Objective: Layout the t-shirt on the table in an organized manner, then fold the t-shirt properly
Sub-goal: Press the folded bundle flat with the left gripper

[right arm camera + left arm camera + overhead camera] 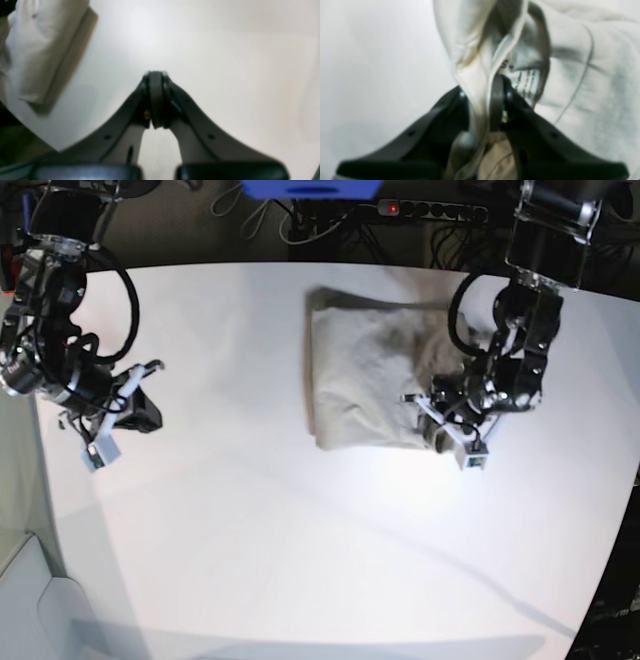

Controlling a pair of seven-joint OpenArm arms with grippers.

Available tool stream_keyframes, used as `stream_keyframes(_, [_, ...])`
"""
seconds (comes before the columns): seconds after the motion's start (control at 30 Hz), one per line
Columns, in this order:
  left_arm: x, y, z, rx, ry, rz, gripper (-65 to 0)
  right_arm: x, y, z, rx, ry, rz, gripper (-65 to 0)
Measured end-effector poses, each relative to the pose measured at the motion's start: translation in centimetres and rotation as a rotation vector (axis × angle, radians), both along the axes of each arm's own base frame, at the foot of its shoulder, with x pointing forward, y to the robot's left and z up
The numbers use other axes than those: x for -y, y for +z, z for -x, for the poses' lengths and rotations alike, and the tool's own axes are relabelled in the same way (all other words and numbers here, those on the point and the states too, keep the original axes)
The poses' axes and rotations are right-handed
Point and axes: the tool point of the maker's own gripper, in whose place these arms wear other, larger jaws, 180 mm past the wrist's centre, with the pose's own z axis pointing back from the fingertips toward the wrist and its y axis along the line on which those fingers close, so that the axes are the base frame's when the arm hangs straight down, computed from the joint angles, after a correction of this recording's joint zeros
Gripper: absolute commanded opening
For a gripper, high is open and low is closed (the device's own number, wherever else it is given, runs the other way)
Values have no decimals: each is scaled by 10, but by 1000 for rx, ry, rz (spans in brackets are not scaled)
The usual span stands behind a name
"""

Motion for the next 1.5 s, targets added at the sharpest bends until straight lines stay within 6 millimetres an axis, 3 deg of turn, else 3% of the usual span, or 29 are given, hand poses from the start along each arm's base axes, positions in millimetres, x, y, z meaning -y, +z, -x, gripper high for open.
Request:
stream_keyframes(0.2, [48, 22, -24, 35, -233, -69, -645, 26, 3, 3, 10, -85, 1, -650])
stream_keyframes(0.37, [81, 47, -52, 146, -456, -238, -645, 39, 0, 10, -3, -125, 4, -650])
stream_keyframes(0.47, [97, 51, -70, 222, -565, -422, -645, 50, -2, 20, -23, -124, 57, -650])
stream_keyframes(0.6, [140, 46, -81, 326, -717, -549, -645, 48, 9, 25, 8, -101, 86, -650])
stream_keyframes(0.8, [214, 39, -77, 494, -1078, -607, -645, 54, 4, 38, -19, -96, 121, -650])
stream_keyframes(0.87, [235, 37, -76, 536, -1164, -628, -646, 66, 6, 44, -15, -138, 118, -650])
stream_keyframes(0.93, [252, 38, -74, 586, -1232, -649, -646, 80, 4, 52, -31, -172, 143, -650])
stream_keyframes(1.13, [293, 44, -65, 661, -1303, -634, -642, 95, 3, 61, -41, -221, 146, -650])
stream_keyframes(1.27, [304, 52, -65, 695, -1315, -653, -615, 104, 4, 66, -45, -249, 152, -650])
stream_keyframes(1.5, [288, 48, -69, 624, -1312, -739, -358, 102, 9, 70, -35, -245, 170, -650])
